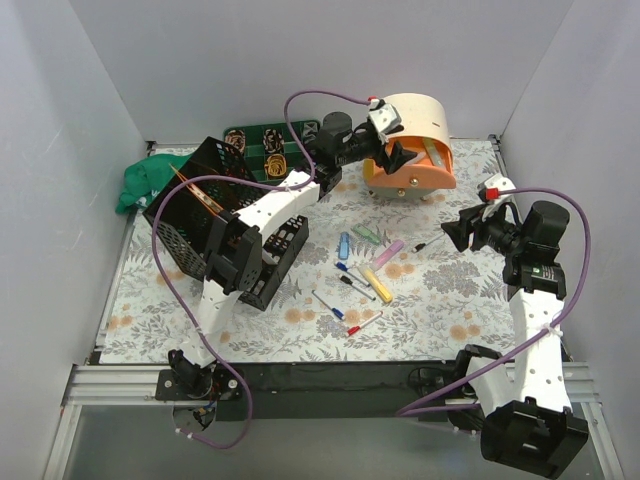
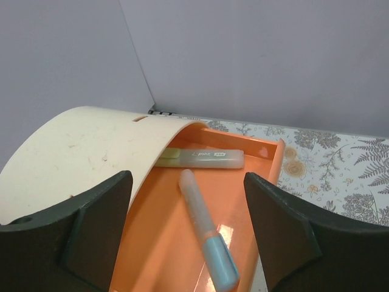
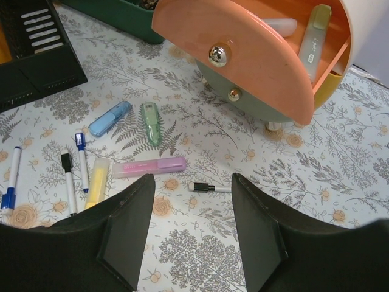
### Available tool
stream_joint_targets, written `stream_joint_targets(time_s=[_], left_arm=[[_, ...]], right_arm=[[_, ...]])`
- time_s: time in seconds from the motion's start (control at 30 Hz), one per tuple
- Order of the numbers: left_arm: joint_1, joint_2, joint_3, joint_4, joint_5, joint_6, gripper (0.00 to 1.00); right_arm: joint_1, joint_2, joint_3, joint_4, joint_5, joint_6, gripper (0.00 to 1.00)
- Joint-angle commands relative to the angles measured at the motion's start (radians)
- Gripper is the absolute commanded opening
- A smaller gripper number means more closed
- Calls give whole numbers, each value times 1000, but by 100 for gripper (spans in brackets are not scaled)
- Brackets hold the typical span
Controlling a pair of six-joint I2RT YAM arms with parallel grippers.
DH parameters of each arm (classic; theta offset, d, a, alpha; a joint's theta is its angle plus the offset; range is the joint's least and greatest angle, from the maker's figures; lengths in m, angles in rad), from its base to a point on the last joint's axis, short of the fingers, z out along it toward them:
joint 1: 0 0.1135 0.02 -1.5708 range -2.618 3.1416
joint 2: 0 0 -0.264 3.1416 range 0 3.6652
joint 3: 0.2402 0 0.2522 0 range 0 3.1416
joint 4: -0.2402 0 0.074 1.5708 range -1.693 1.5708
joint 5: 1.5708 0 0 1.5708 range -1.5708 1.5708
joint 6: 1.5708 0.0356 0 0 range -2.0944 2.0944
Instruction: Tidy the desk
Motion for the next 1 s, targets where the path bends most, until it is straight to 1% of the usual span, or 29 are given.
stream_joint_targets(time_s=[0.0,0.07,0.1,0.17,0.2,0.23,0.27,0.3,0.33,0.37,0.4,0.43,0.47,0.5,0.57,0.6,0.63,0.67,0.7,0.73,0.77,0.83,0.9,0.93,0.97], left_arm=[[-5,-71,30,64,-20,-58,76],[-5,-99,15,81,-45,-87,77],[-5,-143,-13,85,-55,-98,80],[-5,-205,-63,95,-83,-135,81],[-5,-276,-98,98,-91,-143,83],[-5,-326,-196,104,-98,-149,91],[-5,-372,-252,130,-117,-161,96],[-3,-418,-320,141,-121,-166,98],[-3,-517,-434,153,-129,-169,98],[-2,-559,-494,157,-147,-176,98],[3,-607,-545,154,-152,-186,98],[6,-678,-586,148,-160,-193,98],[9,-716,-673,133,-167,-203,98],[13,-749,-709,119,-180,-219,98],[15,-830,-795,60,-192,-230,98],[15,-854,-826,38,-204,-238,98],[17,-881,-853,15,-213,-247,98],[17,-927,-916,-26,-224,-261,98],[17,-953,-947,-49,-238,-270,98],[17,-976,-979,-71,-253,-276,98],[15,-999,-1020,-95,-266,-278,98],[17,-1084,-1140,-94,-305,-270,98],[20,-1163,-1245,-64,-330,-252,98],[18,-1188,-1269,-54,-347,-246,98],[18,-1207,-1286,-47,-352,-232,98]], right_arm=[[-6,3,-5,39,-35,-39,63],[-6,4,-8,28,-69,-62,63],[-8,7,-8,19,-84,-74,64],[-6,18,-8,-25,-165,-148,66],[-6,23,-10,-50,-207,-188,67],[-8,36,-10,-81,-294,-297,67],[-6,44,-11,-158,-334,-353,68],[-6,49,-17,-189,-369,-422,68],[-5,58,-27,-234,-427,-491,70],[-3,63,-34,-313,-446,-644,71],[-3,64,-48,-338,-454,-691,74],[0,66,-54,-346,-457,-714,75],[1,67,-60,-348,-460,-735,76],[4,69,-68,-346,-463,-742,77],[30,82,-73,-346,-468,-742,79],[49,89,-73,-342,-462,-713,78],[107,101,-73,-331,-412,-690,76],[150,104,-76,-305,-364,-650,76],[199,104,-86,-274,-300,-566,76],[319,96,-111,-229,-141,-544,76],[375,92,-131,-205,-55,-516,76],[490,99,-155,-165,119,-466,76],[544,124,-154,-170,193,-432,75],[607,157,-148,-156,293,-360,75],[647,176,-134,-150,352,-320,74]])
